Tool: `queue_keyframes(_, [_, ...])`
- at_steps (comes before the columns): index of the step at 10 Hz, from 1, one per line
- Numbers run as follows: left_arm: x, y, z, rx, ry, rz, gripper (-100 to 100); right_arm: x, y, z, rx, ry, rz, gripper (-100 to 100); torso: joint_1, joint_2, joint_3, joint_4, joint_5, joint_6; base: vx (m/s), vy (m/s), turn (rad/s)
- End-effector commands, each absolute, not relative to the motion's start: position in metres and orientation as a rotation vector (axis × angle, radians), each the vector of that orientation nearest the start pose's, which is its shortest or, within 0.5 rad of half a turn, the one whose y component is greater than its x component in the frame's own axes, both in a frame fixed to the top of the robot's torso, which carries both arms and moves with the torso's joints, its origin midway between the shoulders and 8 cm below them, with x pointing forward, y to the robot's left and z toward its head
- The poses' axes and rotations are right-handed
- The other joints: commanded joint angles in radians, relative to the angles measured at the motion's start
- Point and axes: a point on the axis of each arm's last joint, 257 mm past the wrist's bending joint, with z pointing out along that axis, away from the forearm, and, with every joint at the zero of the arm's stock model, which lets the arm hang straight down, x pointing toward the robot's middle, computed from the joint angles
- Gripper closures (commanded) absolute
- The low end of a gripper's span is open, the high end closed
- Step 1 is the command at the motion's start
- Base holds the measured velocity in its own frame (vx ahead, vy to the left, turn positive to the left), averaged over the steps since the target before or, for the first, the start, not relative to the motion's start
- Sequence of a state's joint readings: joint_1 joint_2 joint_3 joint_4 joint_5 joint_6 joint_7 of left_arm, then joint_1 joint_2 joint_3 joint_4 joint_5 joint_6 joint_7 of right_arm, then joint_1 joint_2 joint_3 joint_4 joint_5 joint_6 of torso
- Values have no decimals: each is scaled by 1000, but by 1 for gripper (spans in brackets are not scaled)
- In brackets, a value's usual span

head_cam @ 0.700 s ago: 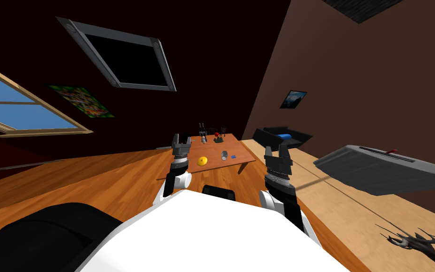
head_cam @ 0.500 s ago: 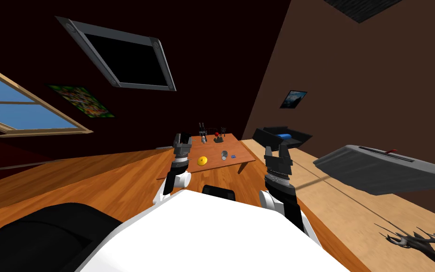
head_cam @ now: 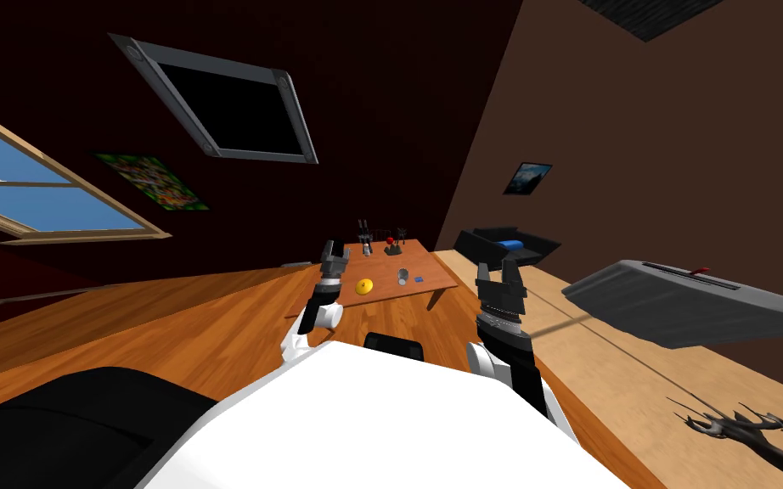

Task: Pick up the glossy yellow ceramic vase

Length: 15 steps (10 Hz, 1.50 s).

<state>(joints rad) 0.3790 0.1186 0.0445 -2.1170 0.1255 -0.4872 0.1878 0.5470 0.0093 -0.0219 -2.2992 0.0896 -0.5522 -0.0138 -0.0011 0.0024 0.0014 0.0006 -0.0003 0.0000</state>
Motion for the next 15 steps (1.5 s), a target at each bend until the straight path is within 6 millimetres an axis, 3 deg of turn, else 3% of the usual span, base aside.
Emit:
queue_keyframes(1, [401, 305, -18, -821, 633, -1526, -100, 329, -278, 27, 585, 637, 1229, 0, 0, 0, 0, 0, 0, 0, -39, -25, 15])
queue_keyframes(15, [531, 362, -115, -1298, 658, -1561, -100, 329, -278, 27, 585, 637, 1229, 0, 0, -1, -1, 0, 0, 0, -33, -26, 28])
